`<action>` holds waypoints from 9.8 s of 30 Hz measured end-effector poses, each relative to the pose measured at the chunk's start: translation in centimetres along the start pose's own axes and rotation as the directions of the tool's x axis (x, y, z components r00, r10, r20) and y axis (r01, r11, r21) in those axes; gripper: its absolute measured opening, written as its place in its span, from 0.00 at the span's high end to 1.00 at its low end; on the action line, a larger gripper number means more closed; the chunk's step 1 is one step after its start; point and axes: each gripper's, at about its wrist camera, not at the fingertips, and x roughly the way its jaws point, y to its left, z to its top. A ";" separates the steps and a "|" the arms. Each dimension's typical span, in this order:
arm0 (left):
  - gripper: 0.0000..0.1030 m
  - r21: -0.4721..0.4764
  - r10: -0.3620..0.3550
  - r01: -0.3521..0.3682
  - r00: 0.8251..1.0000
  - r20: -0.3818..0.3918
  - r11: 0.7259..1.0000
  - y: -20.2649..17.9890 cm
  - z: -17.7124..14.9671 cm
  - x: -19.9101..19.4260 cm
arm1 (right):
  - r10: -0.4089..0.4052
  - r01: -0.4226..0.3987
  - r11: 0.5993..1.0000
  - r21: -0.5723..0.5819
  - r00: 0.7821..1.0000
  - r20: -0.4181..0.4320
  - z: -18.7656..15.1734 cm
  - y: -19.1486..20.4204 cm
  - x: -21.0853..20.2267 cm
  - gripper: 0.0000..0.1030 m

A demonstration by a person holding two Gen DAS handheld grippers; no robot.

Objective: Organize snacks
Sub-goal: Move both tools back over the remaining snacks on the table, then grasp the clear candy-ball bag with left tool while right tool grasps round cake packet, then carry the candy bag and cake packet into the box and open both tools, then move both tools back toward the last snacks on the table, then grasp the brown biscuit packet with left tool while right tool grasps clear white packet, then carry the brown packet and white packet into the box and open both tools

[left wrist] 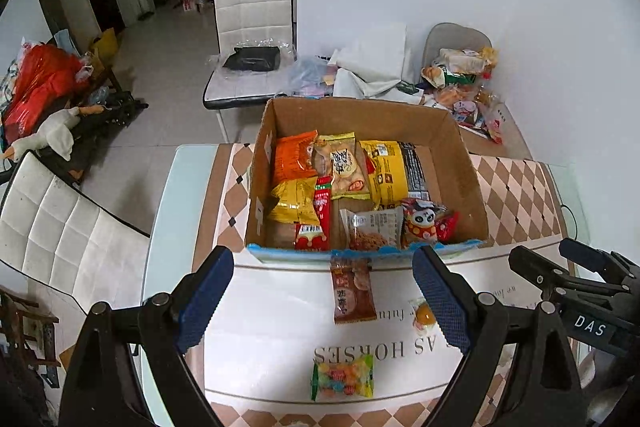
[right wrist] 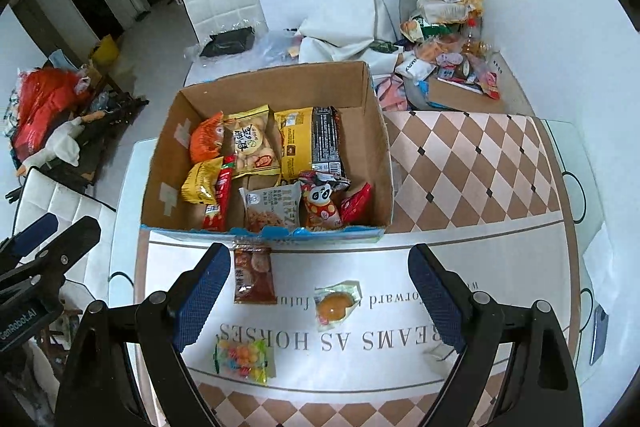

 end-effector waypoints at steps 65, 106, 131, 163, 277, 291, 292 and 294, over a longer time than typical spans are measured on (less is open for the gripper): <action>0.41 -0.111 -0.100 0.044 0.817 -0.567 0.993 -2.5 -15.7 17.5 | 0.126 -0.050 0.984 0.170 0.876 -0.466 -11.8 -3.1 20.6 0.57; 0.38 -0.057 -0.037 0.008 0.847 -0.530 0.998 3.4 5.1 23.2 | 0.115 -0.069 0.982 0.177 0.958 -0.262 12.9 -4.4 21.0 0.57; 0.16 -0.033 0.016 -0.031 0.926 -0.378 0.999 1.8 8.6 18.5 | 0.053 -0.026 0.995 0.099 0.960 -0.275 12.7 -3.5 18.9 0.10; 0.16 0.012 0.056 -0.057 0.997 0.044 0.998 -2.7 -0.4 -1.6 | 0.017 -0.016 1.000 -0.027 0.999 0.029 -1.1 -0.7 -1.7 0.10; 0.49 -0.103 -0.177 0.147 0.887 -0.427 0.984 -6.5 -15.8 12.0 | 0.018 -0.019 1.000 0.002 0.882 -0.470 -17.8 -4.9 12.7 0.40; 0.49 -0.053 -0.193 0.186 0.935 -0.297 0.981 -5.0 3.3 11.8 | 0.124 -0.130 0.991 -0.018 0.973 -0.195 3.0 -2.7 5.4 0.40; 0.49 -0.057 -0.189 0.180 0.931 -0.311 0.982 -4.8 4.4 13.0 | 0.117 -0.124 0.992 -0.025 0.975 -0.191 4.8 -2.6 5.9 0.40; 0.49 -0.066 -0.175 0.163 0.924 -0.340 0.984 -4.4 6.1 15.5 | 0.110 -0.116 0.993 -0.022 0.975 -0.196 8.0 -2.3 7.2 0.39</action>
